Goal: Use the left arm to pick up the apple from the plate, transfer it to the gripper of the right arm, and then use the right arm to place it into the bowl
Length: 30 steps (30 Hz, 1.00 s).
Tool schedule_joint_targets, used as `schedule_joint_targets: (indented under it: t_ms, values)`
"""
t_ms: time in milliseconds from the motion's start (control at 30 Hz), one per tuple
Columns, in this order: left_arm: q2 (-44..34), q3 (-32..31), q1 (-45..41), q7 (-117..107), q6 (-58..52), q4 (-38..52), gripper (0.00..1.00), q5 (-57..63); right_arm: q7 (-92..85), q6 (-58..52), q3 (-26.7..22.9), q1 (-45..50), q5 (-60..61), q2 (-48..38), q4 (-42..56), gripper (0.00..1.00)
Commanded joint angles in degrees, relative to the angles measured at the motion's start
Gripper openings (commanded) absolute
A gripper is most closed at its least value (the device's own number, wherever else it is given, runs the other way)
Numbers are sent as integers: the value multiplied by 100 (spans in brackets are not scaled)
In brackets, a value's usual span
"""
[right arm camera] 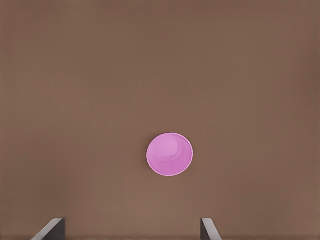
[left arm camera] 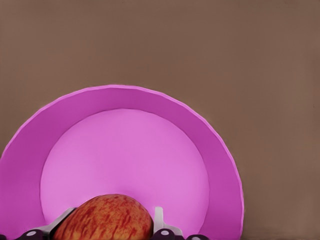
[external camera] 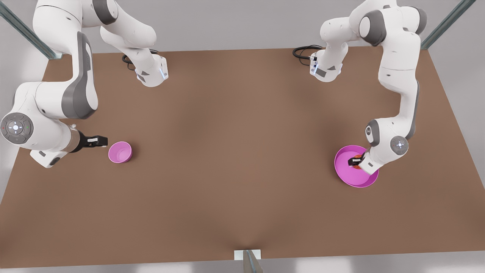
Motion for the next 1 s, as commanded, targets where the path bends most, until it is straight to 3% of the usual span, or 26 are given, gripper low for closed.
schedule_joint_targets:
  t_ms: [0, 133, 167, 233, 267, 367, 433, 500, 633, 800, 833, 867, 900, 967]
  values:
    - [-129, -173, -17, 20, -821, 46, 72, -716, 14, -4, 1, 0, 0, -7, 3, 100]
    - [73, -270, -201, -50, -3245, 1679, 71, -2296, 31, 66, 37, 123, 544, 554, 432, 100]
    - [116, -576, -210, -436, -3817, 2066, 71, -2622, -126, 241, 45, 114, 1307, 1090, 836, 100]
    - [433, -1632, -210, -990, -3871, 2533, 70, -3097, -1356, 664, 212, 79, 2302, 1899, 916, 100]
    - [512, -1808, -210, -1105, -3889, 2674, 70, -3651, -2147, 681, 300, 53, 3355, 2444, 1022, 100]
    - [1038, -2316, -210, -1114, -3968, 3024, 70, -4355, -3088, 856, 1388, 35, 4218, 3437, 1601, 100]
    - [2067, -2555, -851, -1588, -3968, 4466, 69, -4355, -4265, 1665, 2356, 44, 4421, 4317, 1954, 100]
    - [2472, -2959, -966, -1439, -3547, 4704, 68, -4619, -5924, 2086, 2453, 44, 4456, 4388, 1919, 100]
    - [2683, -3153, -1238, -1035, -2588, 4704, 68, -4742, -10278, 3221, 2480, 53, 4421, 4449, 1796, 100]
    - [2999, -3179, -1282, -841, -2492, 4931, 68, -4812, -11016, 3370, 2796, -325, 4965, 4467, 1242, 100]
    - [3288, -3179, -1370, -859, -2482, 5414, 68, -4812, -11113, 3826, 2989, -544, 5299, 4423, 821, 100]
    - [3430, -3188, -1396, -859, -2404, 5635, 68, -4821, -11385, 4354, 3524, -974, 5327, 4458, 303, 100]
    - [3474, -3188, -1502, -841, -1885, 5671, 68, -4829, -11623, 4425, 3675, -1142, 5502, 4449, 108, 100]
    - [3527, -3197, -1502, -833, -1885, 5759, 68, -4873, -11799, 4619, 4009, -1459, 5617, 4423, -322, 100]
